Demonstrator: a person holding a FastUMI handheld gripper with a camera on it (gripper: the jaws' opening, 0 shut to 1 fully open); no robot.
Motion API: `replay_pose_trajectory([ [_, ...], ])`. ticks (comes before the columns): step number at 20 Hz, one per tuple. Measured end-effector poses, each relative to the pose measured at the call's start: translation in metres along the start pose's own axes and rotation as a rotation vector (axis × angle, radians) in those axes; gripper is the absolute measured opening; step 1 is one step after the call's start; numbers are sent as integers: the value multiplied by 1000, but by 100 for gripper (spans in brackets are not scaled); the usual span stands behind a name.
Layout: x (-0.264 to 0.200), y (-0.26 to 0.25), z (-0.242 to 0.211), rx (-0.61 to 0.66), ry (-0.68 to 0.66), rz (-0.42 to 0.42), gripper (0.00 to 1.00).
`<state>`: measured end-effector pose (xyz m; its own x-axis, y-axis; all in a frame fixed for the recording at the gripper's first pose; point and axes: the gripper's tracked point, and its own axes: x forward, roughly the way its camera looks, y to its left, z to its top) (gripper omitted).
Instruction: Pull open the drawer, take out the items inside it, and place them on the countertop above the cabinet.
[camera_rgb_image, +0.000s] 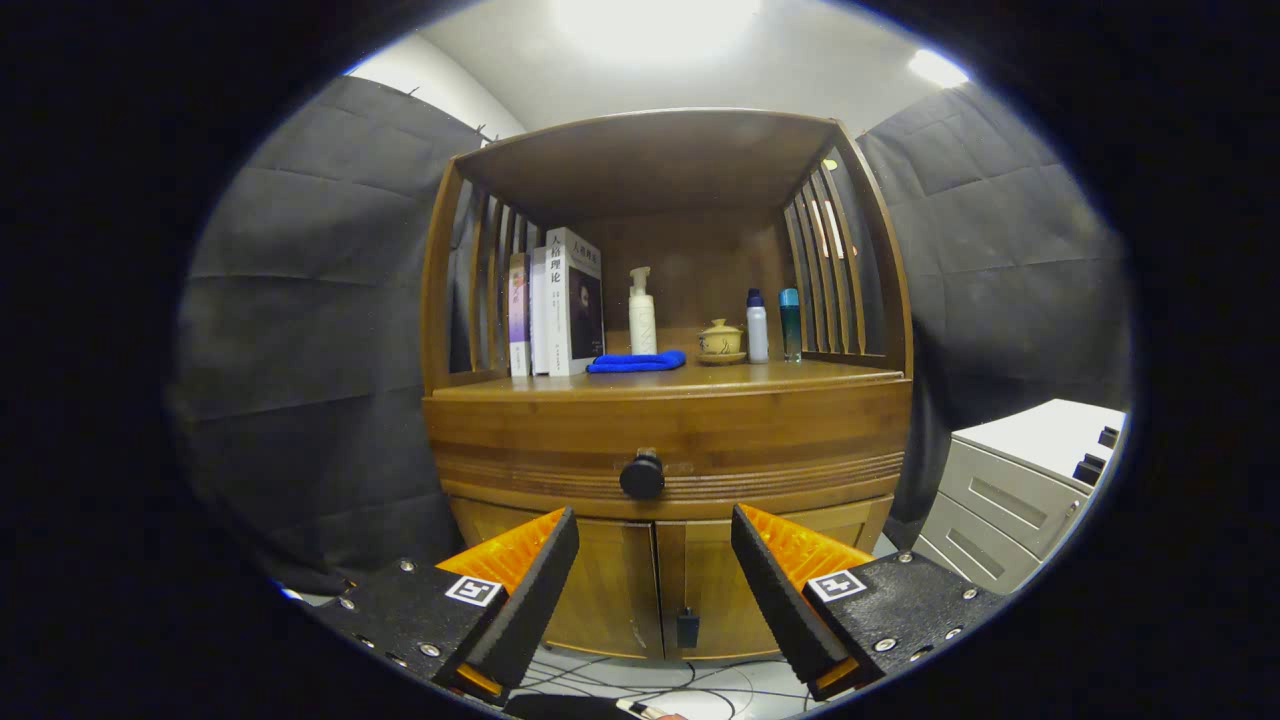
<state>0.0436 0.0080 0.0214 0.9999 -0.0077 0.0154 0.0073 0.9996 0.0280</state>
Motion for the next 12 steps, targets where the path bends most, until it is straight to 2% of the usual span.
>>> replay_pose_trajectory([
  [5, 38, -2, 18, -16, -44, -30, 95],
  [12, 90, 3, 16, -31, -27, -13, 95],
])
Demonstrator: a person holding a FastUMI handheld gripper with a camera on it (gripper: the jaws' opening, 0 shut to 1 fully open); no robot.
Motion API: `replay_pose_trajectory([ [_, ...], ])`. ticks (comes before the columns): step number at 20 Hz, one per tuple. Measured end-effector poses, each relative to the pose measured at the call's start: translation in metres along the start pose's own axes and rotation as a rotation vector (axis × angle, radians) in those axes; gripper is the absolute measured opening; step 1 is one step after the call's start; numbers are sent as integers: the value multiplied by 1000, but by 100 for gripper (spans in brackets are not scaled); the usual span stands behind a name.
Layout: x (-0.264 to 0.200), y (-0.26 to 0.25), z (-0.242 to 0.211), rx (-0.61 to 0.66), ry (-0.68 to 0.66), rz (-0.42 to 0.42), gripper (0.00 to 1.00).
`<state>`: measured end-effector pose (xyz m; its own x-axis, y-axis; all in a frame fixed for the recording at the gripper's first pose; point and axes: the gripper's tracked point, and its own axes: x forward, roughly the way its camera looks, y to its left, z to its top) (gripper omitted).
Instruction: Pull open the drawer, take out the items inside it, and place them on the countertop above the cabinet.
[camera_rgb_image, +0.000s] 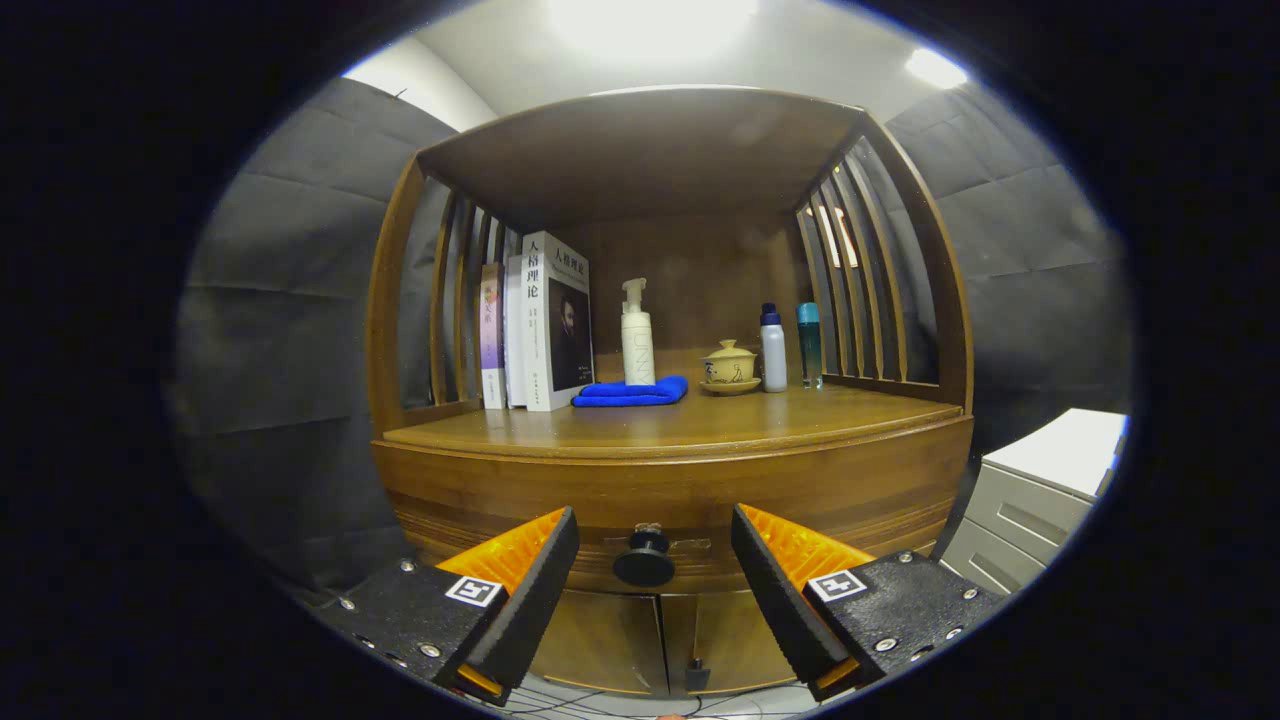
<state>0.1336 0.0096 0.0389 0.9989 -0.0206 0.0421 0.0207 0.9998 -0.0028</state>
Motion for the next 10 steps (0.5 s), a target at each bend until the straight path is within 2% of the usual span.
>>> replay_pose_trajectory([
  [7, 31, 9, -29, 9, 86, 13, 95],
  [10, 37, 13, -44, 15, 140, 4, 76],
])
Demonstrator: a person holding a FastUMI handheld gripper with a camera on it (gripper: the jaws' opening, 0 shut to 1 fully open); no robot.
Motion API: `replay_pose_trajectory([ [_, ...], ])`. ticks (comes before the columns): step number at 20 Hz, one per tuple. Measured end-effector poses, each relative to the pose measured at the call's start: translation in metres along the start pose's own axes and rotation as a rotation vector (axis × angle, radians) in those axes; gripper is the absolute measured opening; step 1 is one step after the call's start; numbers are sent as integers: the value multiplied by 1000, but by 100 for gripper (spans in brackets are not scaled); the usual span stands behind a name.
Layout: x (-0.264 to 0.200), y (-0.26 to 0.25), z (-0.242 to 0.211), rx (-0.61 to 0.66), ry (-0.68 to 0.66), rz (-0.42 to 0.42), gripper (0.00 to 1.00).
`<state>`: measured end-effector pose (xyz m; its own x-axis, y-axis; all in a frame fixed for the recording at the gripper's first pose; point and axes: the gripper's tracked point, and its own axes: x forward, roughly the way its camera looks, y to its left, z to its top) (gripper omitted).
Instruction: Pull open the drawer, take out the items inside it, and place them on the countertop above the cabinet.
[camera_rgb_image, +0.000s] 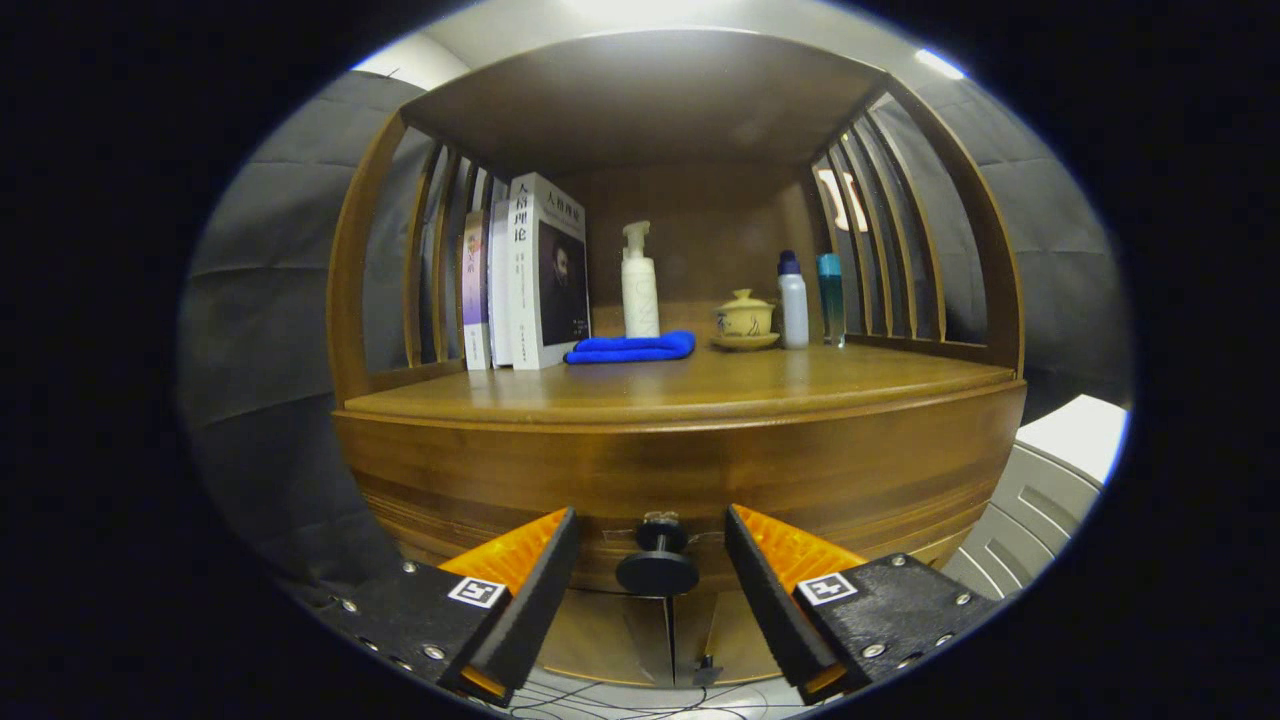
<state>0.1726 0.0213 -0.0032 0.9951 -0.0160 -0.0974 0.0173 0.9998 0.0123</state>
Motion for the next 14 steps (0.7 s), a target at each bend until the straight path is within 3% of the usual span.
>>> replay_pose_trajectory([
  [4, 5, -6, -4, 0, 27, -29, 51],
  [6, 6, -6, -5, -21, 35, -30, 43],
  [9, 5, -6, -6, -8, 25, -5, 40],
  [14, 4, -7, -8, -30, 32, -37, 36],
])
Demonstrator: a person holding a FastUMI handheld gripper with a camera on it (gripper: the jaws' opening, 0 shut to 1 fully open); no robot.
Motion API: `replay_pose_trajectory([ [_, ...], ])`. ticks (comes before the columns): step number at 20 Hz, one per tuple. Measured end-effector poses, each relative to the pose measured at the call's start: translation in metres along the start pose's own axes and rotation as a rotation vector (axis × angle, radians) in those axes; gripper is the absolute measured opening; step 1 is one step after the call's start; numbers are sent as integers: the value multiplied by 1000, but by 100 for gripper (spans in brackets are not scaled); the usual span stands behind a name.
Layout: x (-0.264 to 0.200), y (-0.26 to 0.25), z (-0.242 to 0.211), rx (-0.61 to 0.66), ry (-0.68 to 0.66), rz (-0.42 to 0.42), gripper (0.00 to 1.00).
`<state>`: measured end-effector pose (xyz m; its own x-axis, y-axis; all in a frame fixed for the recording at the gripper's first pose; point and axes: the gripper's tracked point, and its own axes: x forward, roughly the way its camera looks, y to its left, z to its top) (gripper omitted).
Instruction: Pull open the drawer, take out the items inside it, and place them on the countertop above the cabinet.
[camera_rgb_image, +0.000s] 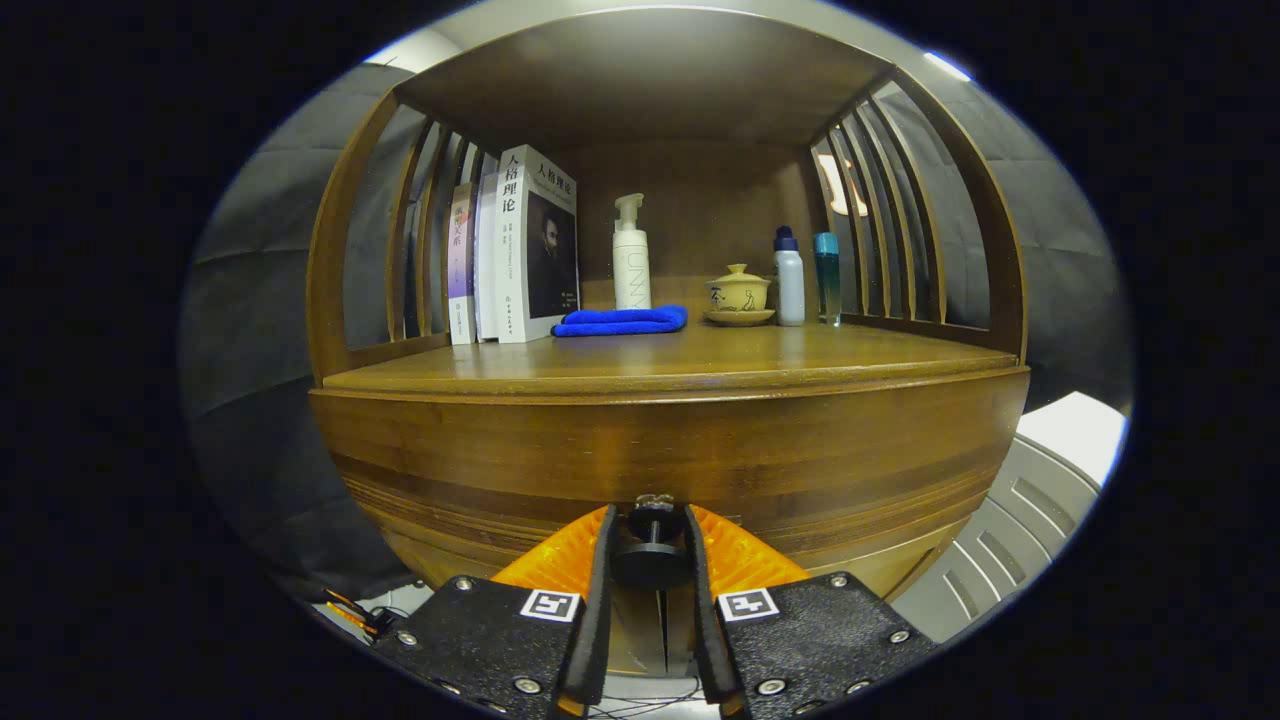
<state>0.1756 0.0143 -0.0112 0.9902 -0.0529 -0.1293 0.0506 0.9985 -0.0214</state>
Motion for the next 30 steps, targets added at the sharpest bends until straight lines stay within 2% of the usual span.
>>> replay_pose_trajectory([
  [7, -7, -1, -3, 1, 3, 2, 36],
  [21, -117, 0, -28, 24, 34, 85, 34],
  [26, -154, 9, -36, -64, 23, 157, 34],
  [30, -174, 10, -43, -47, 52, 179, 34],
])
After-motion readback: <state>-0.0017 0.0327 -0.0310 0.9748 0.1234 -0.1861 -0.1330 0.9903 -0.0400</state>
